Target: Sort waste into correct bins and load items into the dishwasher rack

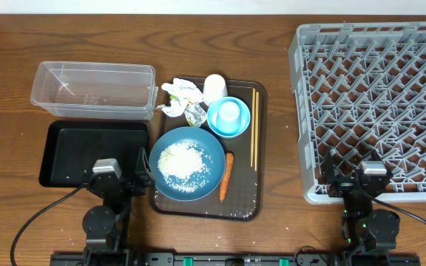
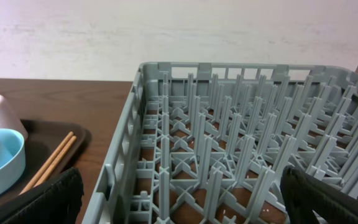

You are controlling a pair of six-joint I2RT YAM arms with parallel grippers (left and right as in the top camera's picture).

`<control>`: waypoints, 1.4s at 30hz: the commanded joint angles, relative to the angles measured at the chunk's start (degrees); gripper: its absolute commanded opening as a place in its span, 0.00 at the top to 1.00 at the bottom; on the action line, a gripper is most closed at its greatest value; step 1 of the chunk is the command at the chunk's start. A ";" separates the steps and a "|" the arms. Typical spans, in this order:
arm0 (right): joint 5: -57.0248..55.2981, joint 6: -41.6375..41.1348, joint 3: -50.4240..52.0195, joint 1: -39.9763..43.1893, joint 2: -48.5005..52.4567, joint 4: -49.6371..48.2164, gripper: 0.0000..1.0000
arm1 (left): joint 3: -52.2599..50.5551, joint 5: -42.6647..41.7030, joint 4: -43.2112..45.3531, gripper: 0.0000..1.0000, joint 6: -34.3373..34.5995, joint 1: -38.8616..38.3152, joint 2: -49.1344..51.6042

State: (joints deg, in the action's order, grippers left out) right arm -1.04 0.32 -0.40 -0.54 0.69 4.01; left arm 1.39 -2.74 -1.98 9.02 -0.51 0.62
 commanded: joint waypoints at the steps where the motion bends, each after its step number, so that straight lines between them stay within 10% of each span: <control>1: 0.00 0.61 0.09 0.15 -0.26 0.22 0.01 | -1.16 -10.38 -0.72 0.01 16.87 0.22 -0.28; 5: 0.00 0.61 0.09 0.13 -0.26 0.22 0.01 | -1.14 -25.29 -0.28 0.01 36.46 0.22 -0.28; 13: 0.00 0.61 0.09 0.13 -0.26 0.22 0.01 | -0.83 -43.76 5.11 0.01 46.84 0.17 -0.28; 21: 0.02 0.61 0.09 0.13 -0.26 0.22 0.01 | 9.86 -47.15 2.43 0.01 40.46 0.24 0.96; 34: 0.02 0.61 0.09 0.13 -0.26 0.22 0.01 | 54.40 -33.62 -54.95 0.01 10.10 -0.22 33.77; 42: 0.02 0.61 0.09 0.13 -0.26 0.22 0.01 | 63.73 -27.41 -65.24 0.01 5.81 -8.09 47.98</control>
State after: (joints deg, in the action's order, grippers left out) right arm -1.02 0.47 -0.40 -0.54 0.69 3.99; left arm 64.07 -35.09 -66.17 18.17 -5.98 46.37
